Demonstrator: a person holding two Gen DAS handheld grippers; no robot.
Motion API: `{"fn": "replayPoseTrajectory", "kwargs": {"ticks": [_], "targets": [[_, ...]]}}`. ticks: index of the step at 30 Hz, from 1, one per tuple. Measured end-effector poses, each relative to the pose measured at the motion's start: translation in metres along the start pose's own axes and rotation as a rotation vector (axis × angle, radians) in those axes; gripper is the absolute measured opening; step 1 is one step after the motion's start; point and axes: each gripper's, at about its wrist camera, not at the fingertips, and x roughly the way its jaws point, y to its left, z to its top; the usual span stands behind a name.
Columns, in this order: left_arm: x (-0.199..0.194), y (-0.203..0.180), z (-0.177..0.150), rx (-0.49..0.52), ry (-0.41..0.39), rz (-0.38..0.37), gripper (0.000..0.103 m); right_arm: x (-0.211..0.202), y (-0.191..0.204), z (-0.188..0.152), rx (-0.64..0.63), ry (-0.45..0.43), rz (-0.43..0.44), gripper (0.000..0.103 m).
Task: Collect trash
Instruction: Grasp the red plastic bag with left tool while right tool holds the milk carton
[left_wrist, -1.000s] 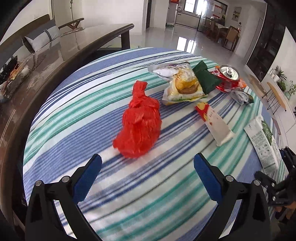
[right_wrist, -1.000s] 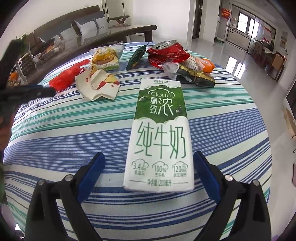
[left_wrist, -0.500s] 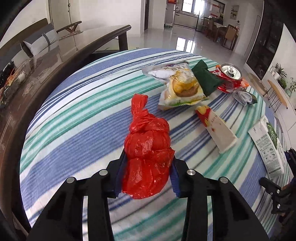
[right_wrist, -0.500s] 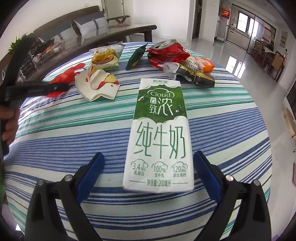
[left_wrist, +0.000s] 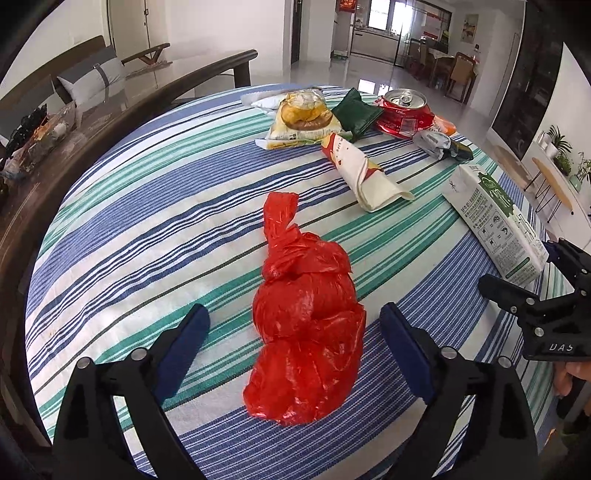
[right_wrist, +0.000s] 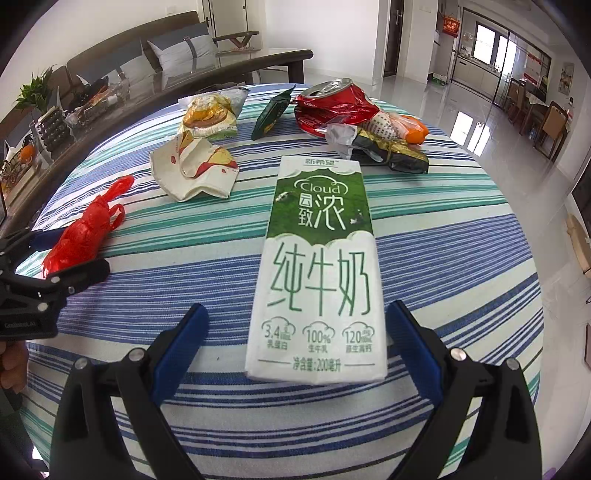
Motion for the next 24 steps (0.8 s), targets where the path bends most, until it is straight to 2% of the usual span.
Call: {"fn": "replayPoseTrajectory", "kwargs": {"ticks": [3, 24], "targets": [[0.0013, -0.0061, -0.0014, 0.031, -0.007, 0.026, 0.098, -0.0001, 0.0000, -0.0001, 0.000, 0.000, 0.000, 0.094], [0.0021, -0.0030, -0.0023, 0.017, -0.012, 0.017, 0.099, -0.0001, 0.0003, -0.0002, -0.001, 0.002, 0.003, 0.096]]}}
